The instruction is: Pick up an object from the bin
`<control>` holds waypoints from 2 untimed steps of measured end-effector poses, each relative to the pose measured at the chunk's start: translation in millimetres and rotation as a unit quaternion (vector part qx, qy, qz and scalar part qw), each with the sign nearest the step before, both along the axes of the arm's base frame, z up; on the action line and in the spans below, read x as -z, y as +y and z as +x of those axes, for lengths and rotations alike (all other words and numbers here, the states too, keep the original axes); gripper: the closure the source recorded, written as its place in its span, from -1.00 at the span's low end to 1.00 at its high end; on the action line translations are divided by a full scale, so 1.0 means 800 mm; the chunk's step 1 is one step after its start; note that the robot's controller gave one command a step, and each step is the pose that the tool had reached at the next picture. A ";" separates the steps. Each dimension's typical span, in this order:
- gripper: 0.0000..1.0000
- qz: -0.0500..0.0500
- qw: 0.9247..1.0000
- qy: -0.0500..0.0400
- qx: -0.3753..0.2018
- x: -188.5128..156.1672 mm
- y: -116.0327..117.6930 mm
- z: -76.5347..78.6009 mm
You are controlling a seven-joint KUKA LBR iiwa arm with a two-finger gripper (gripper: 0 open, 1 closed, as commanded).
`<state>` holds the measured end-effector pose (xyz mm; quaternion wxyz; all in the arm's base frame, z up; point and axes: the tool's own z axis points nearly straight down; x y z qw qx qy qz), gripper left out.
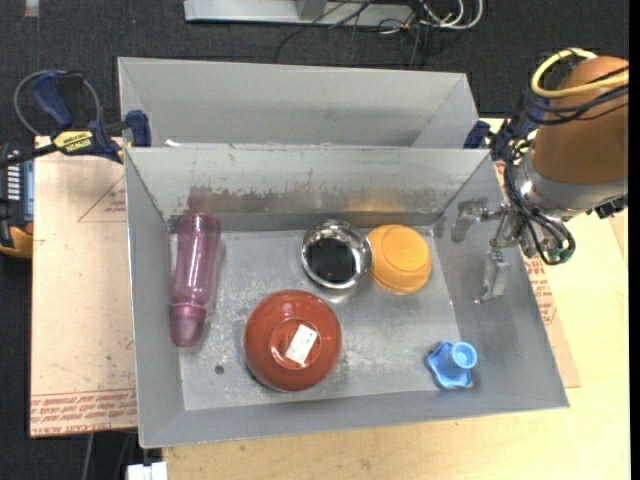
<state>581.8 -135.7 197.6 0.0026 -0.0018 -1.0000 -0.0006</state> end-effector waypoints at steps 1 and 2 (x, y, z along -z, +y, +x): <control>-1.00 -0.001 1.000 -0.004 -0.002 -0.005 0.001 0.002; -1.00 -0.002 1.000 -0.011 -0.020 0.154 0.032 0.083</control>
Offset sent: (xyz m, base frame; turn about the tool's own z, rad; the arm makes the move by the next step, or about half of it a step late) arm 0.0614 0.0271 -0.1276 -0.0398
